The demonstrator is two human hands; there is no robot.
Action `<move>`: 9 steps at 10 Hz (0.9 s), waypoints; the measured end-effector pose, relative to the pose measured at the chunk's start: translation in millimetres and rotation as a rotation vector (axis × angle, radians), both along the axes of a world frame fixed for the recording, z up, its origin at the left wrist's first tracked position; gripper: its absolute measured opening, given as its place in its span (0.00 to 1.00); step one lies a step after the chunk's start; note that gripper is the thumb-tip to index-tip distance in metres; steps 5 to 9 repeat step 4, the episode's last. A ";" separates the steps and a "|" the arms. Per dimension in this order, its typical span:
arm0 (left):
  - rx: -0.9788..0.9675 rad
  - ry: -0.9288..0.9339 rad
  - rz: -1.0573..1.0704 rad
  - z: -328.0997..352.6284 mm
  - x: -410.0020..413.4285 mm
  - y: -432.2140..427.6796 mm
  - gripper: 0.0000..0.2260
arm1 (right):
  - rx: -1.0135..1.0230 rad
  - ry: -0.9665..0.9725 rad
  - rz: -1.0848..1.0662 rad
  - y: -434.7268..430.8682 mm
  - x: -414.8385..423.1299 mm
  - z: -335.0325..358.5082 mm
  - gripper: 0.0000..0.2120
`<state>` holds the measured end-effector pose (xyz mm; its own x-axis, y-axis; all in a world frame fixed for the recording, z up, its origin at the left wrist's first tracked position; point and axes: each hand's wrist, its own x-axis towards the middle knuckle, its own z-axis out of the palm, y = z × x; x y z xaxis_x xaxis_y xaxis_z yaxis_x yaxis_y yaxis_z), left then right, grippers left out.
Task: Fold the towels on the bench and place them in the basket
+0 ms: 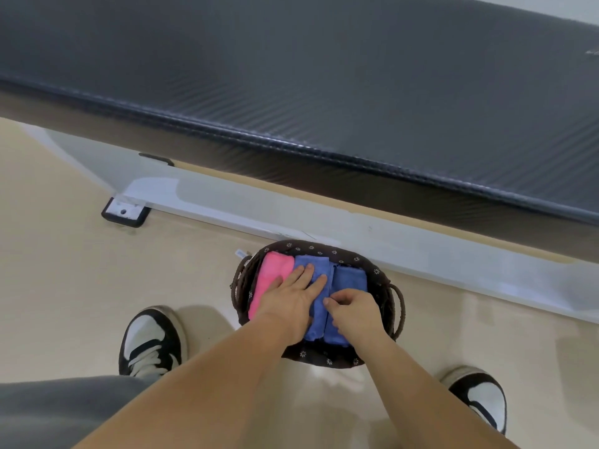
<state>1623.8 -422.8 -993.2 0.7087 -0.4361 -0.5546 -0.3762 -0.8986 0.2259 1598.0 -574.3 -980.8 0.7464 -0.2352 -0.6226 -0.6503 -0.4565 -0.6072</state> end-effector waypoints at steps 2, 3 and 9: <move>-0.093 -0.060 0.016 27.3 -11.0 8.3 0.34 | -0.052 0.039 0.093 -1.3 -2.0 22.5 0.14; -0.180 -0.109 0.041 55.8 -22.1 14.7 0.27 | -0.071 0.054 0.162 -1.4 -3.6 51.1 0.15; -0.180 -0.087 0.049 88.1 -24.1 25.4 0.19 | -0.119 0.042 0.213 1.9 -2.4 89.4 0.20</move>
